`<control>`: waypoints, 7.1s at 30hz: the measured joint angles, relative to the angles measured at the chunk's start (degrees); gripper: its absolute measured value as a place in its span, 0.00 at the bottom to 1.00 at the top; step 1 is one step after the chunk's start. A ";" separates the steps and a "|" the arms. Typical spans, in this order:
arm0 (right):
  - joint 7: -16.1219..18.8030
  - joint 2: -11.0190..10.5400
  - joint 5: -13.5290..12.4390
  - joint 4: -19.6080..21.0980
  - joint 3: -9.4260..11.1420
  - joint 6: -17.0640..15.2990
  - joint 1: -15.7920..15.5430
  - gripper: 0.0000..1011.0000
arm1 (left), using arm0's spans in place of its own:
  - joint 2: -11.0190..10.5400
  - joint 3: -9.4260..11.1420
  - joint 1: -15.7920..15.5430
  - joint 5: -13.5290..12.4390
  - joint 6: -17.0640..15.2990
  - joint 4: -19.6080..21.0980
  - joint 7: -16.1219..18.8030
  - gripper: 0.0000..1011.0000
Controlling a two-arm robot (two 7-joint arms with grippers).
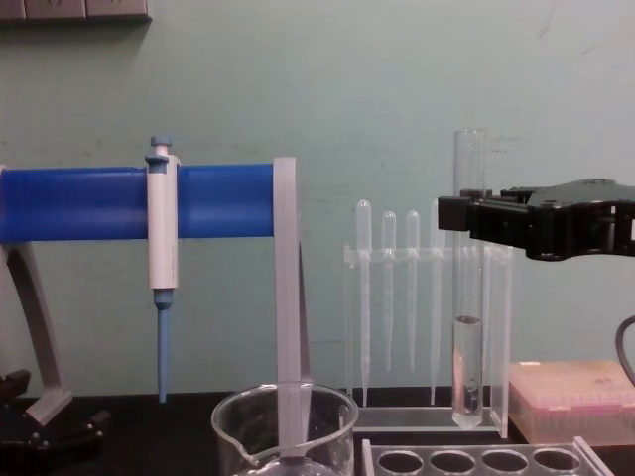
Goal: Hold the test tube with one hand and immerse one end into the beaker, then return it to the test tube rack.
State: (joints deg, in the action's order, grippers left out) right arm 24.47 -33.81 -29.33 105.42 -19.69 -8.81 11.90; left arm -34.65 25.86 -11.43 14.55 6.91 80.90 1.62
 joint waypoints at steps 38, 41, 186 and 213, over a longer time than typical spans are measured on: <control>0.00 0.00 0.00 -0.01 0.00 0.00 0.00 0.22 | 0.00 0.00 0.00 0.00 0.00 0.00 0.00 0.99; 0.00 0.00 0.00 0.00 0.01 0.00 0.00 0.22 | 0.00 -0.01 0.00 0.00 0.00 0.00 0.00 0.99; 5.86 15.83 7.42 -25.14 -13.12 11.36 10.35 0.22 | 0.00 0.00 0.00 0.00 0.00 0.00 0.00 0.99; 5.86 15.83 7.42 -25.14 -13.11 11.36 10.35 0.22 | 0.01 0.00 0.00 0.00 0.00 0.00 0.00 0.99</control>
State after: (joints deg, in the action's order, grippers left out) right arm 30.33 -17.98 -21.92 80.28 -32.80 2.55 22.25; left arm -34.64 25.86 -11.43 14.55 6.91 80.90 1.62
